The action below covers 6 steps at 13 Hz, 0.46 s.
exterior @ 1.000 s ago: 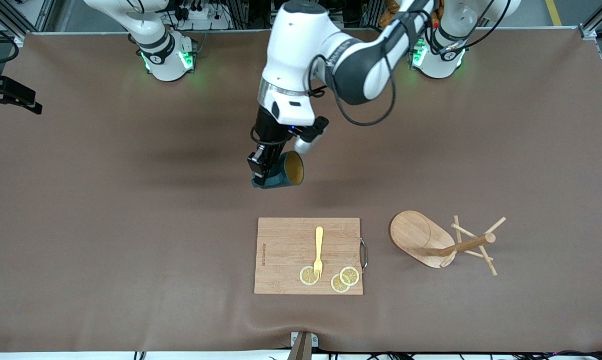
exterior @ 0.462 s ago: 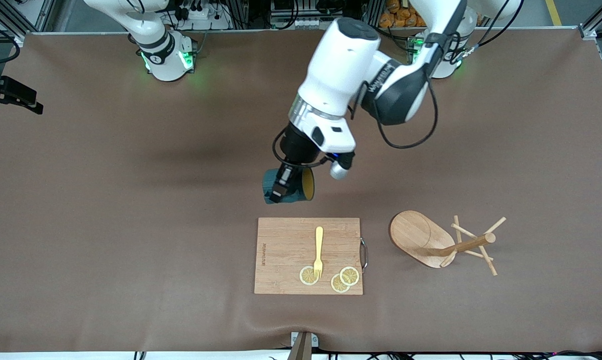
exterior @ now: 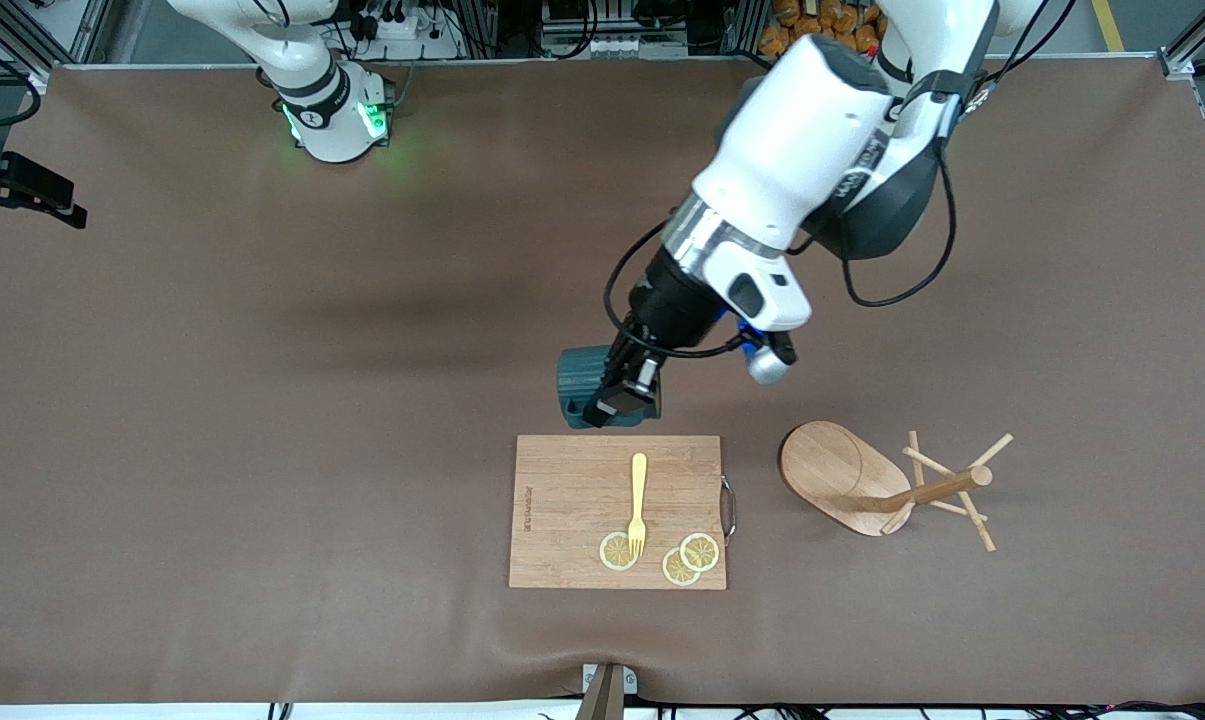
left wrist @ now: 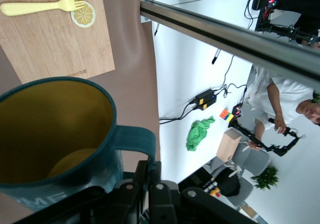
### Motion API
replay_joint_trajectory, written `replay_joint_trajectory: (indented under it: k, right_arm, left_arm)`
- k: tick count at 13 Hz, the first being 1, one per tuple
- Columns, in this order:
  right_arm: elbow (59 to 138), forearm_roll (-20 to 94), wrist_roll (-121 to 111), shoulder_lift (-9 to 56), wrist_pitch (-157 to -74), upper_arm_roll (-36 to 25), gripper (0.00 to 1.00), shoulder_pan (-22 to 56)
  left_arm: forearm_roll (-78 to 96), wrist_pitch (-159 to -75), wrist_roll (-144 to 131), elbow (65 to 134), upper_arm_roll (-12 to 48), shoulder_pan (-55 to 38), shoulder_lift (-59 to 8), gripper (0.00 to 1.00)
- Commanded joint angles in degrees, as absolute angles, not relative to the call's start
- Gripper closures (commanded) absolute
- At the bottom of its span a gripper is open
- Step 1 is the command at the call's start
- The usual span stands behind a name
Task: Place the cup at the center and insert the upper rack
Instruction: 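Lift the mug with the left gripper and carry it toward the mug tree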
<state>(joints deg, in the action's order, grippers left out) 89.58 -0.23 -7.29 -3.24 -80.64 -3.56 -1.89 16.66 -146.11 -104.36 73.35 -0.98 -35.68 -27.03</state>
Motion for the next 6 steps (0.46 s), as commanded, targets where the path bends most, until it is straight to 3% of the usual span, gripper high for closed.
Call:
replay_joint_trajectory:
  k: [1, 6]
  right_arm:
    - [90.1, -0.4, -6.9, -4.3, -80.4, -2.9, 0.00, -2.5]
    - [90.0, -0.4, -6.8, -4.4, -80.7, -2.9, 0.00, -2.4]
  left_arm:
    - [21.1, -146.8, -99.9, 76.5, 0.3, -33.0, -23.9, 1.00]
    - [28.0, -146.6, -94.7, 78.1, 0.4, -29.9, -22.8, 1.00]
